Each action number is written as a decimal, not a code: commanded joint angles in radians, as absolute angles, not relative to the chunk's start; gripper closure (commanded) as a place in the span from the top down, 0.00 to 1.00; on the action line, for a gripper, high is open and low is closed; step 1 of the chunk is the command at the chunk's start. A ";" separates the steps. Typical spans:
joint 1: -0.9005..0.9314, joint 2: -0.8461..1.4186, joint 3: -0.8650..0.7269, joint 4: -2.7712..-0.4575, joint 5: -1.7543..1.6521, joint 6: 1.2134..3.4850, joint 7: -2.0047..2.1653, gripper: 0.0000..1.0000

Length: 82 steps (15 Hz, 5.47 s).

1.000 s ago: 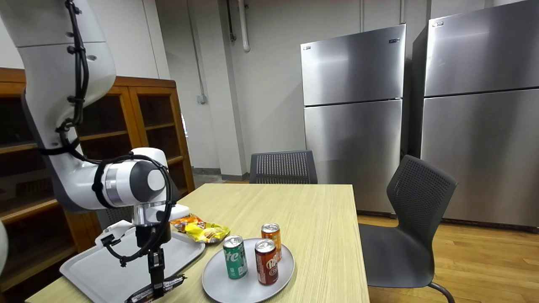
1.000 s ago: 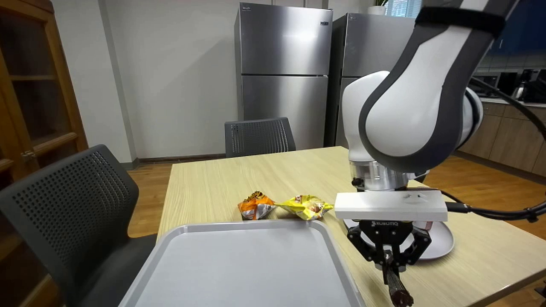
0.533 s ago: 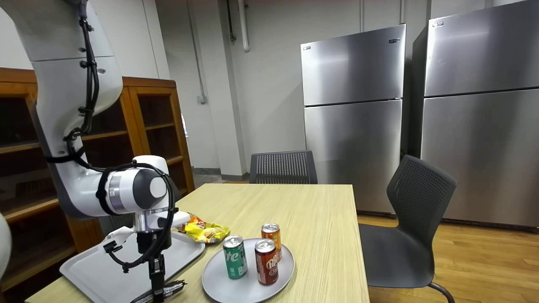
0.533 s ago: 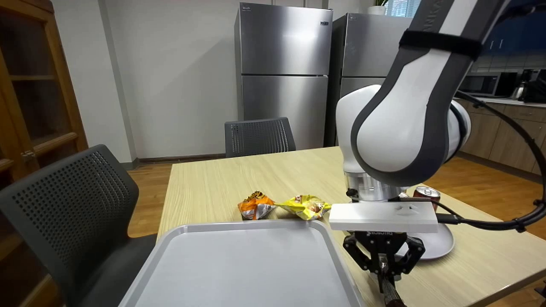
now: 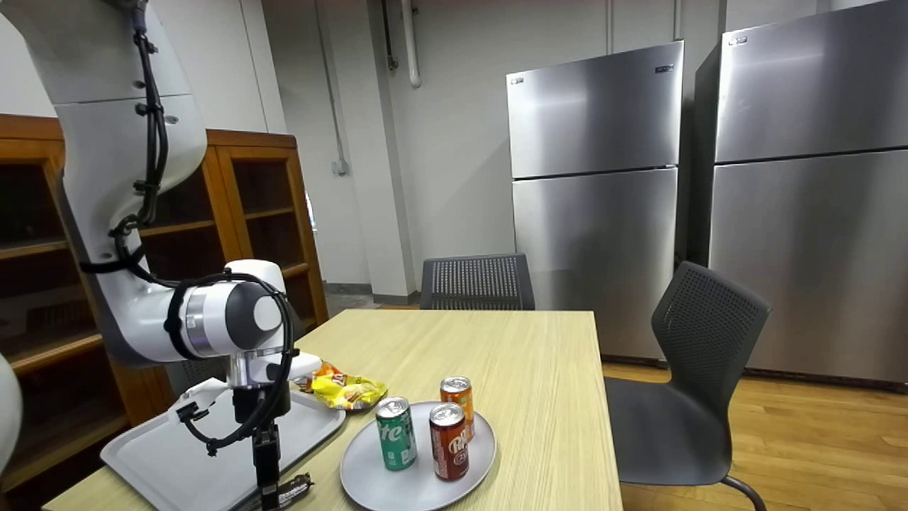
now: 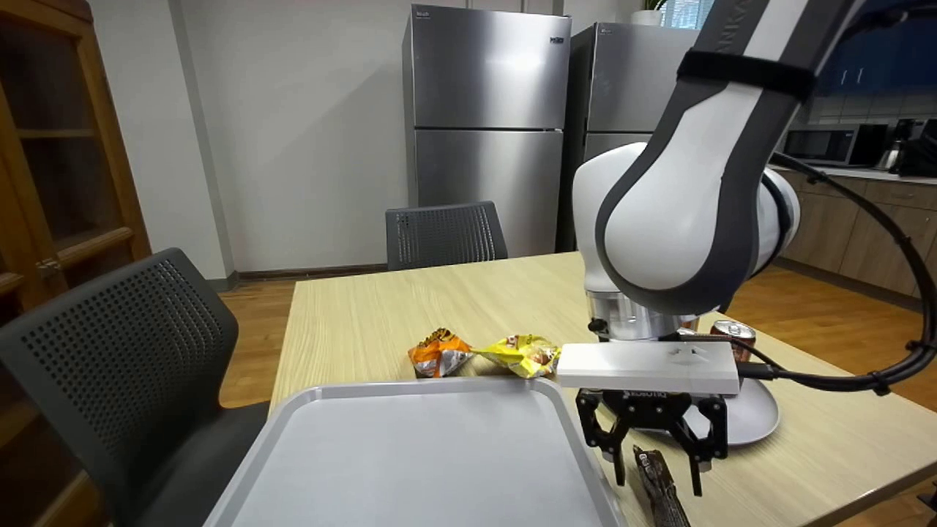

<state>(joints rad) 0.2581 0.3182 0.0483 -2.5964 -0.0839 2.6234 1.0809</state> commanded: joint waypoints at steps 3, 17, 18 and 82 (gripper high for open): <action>0.258 0.223 0.052 -2.601 -0.030 2.561 1.099 1.00; 0.204 0.112 0.055 -2.658 0.019 2.612 1.046 1.00; 0.196 0.110 0.053 -2.660 0.020 2.619 1.038 1.00; 0.177 0.114 -0.125 -2.509 -0.117 2.650 1.014 0.38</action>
<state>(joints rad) 0.1458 0.2125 -0.1406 -2.4727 -0.0622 2.6971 0.9529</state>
